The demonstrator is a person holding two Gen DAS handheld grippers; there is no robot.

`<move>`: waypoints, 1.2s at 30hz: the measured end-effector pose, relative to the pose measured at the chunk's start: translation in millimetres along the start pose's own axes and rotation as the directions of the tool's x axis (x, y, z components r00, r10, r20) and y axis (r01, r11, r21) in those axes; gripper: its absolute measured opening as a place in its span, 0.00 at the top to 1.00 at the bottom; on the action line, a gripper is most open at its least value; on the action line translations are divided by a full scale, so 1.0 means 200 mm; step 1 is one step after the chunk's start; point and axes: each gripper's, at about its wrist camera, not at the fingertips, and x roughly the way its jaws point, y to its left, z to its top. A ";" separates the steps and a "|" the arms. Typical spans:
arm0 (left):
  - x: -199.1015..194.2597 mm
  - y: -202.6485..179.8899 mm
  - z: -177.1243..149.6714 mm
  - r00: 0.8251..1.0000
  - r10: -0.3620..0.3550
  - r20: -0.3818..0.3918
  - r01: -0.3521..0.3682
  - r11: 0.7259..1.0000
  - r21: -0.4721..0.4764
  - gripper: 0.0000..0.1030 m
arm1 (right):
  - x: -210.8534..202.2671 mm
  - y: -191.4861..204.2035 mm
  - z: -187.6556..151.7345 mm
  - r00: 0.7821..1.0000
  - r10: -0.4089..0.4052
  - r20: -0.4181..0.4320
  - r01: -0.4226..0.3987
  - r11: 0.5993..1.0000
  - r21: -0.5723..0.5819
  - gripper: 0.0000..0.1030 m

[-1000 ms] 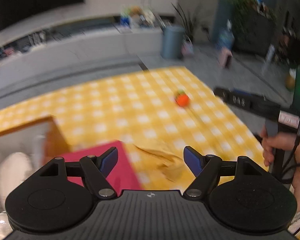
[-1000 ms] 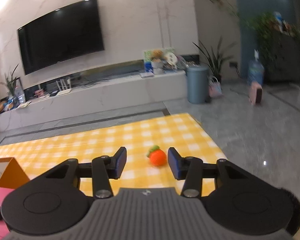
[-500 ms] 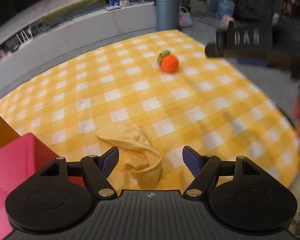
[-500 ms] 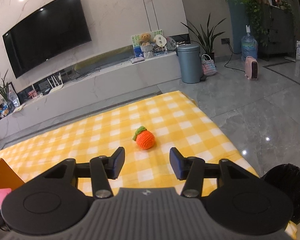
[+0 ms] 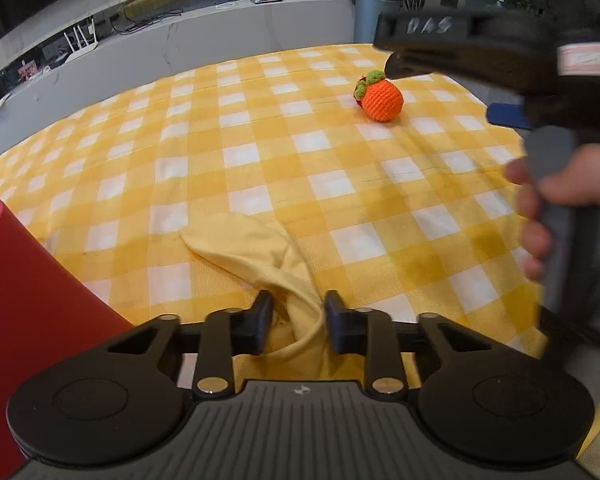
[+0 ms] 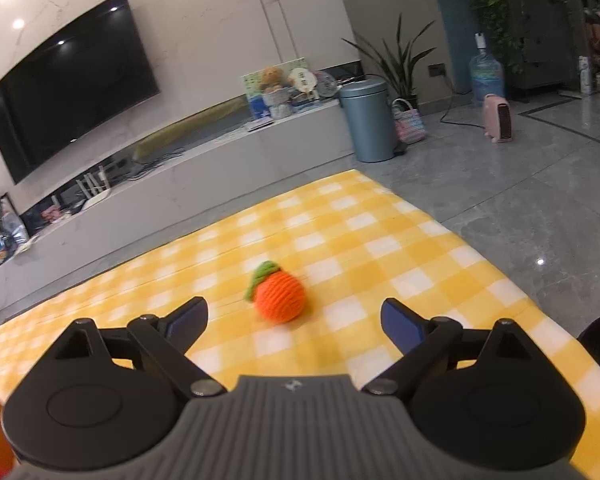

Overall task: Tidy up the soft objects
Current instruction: 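Grasp the yellow cloth with the left tool while right tool grasps the orange crocheted fruit, then carry the orange fruit with right tool while left tool carries the yellow cloth to the bin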

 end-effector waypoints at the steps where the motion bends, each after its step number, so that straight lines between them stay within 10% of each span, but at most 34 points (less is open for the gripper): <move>1: 0.00 0.01 0.00 1.000 0.000 -0.001 0.000 1.000 -0.008 0.74 | 0.03 0.00 0.00 1.000 0.004 0.013 -0.004 1.000 -0.018 0.11; 16: 0.00 0.01 0.01 1.000 -0.006 -0.017 0.006 1.000 -0.008 0.78 | 0.39 0.13 -0.05 0.998 0.046 -0.041 -0.055 0.964 -0.261 0.15; 22: 0.01 0.01 0.01 1.000 -0.006 -0.013 0.006 1.000 -0.007 0.78 | 0.40 0.12 -0.04 0.999 0.022 -0.027 -0.029 0.961 -0.274 0.53; 36: -0.11 0.07 0.03 0.998 -0.064 -0.014 0.065 0.995 0.075 0.93 | -0.02 0.28 -0.01 0.993 0.062 0.096 -0.012 0.892 -0.451 0.54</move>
